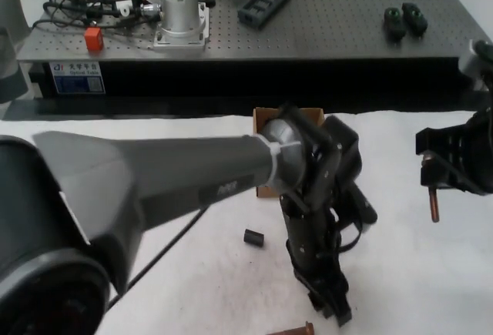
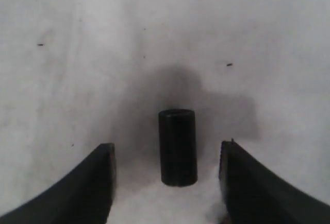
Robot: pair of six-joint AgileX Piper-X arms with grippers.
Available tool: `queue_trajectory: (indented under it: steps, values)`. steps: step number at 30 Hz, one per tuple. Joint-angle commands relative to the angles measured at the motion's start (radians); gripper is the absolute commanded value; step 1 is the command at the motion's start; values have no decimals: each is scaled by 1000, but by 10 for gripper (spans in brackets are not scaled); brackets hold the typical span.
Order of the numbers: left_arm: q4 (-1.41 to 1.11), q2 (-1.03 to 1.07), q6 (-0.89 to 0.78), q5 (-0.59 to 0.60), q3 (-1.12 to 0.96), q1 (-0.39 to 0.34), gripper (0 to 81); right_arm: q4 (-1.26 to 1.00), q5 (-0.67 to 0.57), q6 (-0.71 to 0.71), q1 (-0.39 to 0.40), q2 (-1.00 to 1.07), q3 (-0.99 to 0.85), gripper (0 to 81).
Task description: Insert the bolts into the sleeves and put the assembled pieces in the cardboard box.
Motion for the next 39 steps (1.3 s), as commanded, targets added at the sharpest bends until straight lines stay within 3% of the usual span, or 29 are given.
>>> queue_trajectory:
  steps: [1, 4, 15, 19, 23, 29, 34, 39]
  values:
    - [6, 4, 13, -17, -11, -3, 421, 8, -31, -13, -5, -19, -2, 8]
    - [6, 11, 34, -11, -11, -6, 358, 8, -34, -13, -5, -37, -2, 8]
    - [-59, 9, 33, 39, -11, -20, 8, 12, -58, -13, -5, -103, -2, 8]
    - [-64, -51, -63, 33, -11, -12, 6, -62, -134, -13, -7, -155, 4, 8]
    - [-130, -196, -156, 53, 40, 31, 6, -276, -218, 3, -7, -261, 82, 8]
    - [-542, -512, -352, 309, 421, 135, 6, -780, -436, 293, 8, -413, 310, 8]
    - [-962, -708, -496, 491, 721, 165, 6, -1190, -449, 473, 126, -390, 438, 8]
    - [-1180, -784, -588, 548, 845, 165, 6, -1273, -422, 513, 252, -321, 445, 8]
